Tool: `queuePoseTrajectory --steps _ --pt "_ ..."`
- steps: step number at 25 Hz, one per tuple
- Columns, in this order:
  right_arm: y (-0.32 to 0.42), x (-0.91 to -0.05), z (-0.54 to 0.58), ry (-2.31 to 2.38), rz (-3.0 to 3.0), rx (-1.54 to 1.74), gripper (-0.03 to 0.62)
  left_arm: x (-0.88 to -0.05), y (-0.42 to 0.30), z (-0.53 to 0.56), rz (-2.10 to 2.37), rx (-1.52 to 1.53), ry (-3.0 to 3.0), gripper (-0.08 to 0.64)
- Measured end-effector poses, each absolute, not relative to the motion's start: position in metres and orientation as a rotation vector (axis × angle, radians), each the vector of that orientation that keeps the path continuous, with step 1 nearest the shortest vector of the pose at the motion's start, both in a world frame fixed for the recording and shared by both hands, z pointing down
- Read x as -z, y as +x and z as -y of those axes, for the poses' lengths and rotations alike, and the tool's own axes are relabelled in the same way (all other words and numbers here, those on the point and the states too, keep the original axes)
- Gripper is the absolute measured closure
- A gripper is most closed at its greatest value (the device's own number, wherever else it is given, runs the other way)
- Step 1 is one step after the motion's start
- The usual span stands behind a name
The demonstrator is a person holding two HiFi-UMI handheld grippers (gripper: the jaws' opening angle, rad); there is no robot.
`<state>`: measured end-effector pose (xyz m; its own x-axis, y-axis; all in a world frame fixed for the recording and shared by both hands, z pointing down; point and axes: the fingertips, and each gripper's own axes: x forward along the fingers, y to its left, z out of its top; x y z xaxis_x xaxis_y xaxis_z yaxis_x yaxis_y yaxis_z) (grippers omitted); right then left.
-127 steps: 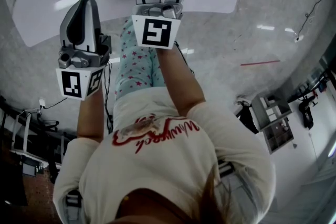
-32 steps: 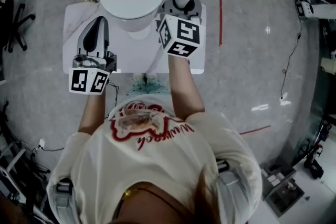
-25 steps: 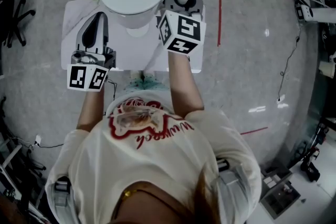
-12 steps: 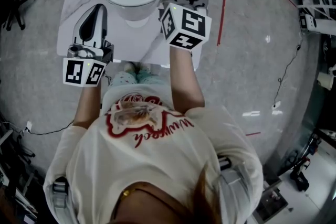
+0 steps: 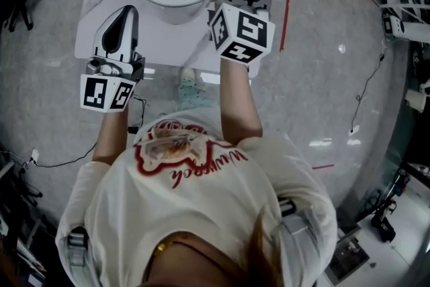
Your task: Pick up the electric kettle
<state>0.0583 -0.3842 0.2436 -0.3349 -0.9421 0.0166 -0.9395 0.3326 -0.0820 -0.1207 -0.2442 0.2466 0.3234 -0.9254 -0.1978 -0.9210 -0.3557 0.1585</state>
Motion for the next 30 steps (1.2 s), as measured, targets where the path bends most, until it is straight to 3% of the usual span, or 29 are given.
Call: queuePoseTrajectory --steps 16,30 --pt "0.018 -0.253 0.156 -1.880 -2.454 0.184 0.468 -0.249 -0.173 0.049 1.638 0.377 2.611 0.546" --pt "0.039 -0.236 0.080 -1.897 -2.431 0.162 0.467 -0.228 -0.146 -0.019 1.578 0.415 2.672 0.546"
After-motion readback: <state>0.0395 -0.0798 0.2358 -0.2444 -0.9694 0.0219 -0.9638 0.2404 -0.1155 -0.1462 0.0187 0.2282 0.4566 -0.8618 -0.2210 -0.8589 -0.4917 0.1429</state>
